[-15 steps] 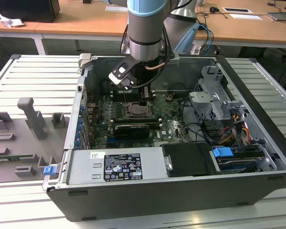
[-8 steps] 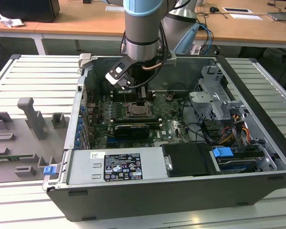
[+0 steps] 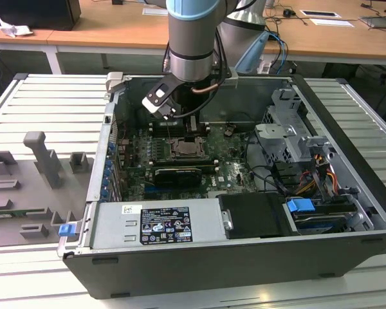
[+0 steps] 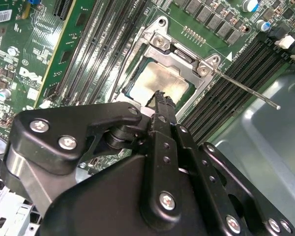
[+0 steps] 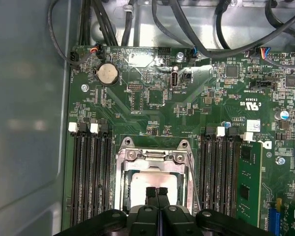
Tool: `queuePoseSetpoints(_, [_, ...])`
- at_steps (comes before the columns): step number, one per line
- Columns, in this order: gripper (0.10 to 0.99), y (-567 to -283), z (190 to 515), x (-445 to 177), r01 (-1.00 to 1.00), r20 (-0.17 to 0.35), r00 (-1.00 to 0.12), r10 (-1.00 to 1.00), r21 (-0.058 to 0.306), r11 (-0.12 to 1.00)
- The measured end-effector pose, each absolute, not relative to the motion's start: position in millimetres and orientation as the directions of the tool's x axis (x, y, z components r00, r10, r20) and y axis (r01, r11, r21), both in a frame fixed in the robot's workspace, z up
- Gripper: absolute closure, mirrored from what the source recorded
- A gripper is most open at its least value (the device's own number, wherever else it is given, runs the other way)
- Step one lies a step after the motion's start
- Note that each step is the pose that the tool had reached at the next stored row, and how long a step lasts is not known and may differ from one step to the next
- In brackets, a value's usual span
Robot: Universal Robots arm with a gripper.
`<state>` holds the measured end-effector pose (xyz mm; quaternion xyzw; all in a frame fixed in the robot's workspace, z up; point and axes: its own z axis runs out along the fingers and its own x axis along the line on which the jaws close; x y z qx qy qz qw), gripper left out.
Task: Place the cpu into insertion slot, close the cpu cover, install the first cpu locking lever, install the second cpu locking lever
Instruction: 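Install the first cpu locking lever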
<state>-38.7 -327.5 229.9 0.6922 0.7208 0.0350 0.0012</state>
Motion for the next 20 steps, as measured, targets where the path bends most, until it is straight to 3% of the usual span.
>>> queuePoseSetpoints(20, [0.98, -327.5, 237.8, -39.0, 0.998, 0.047, -0.042, 0.998, 0.052, 0.039])
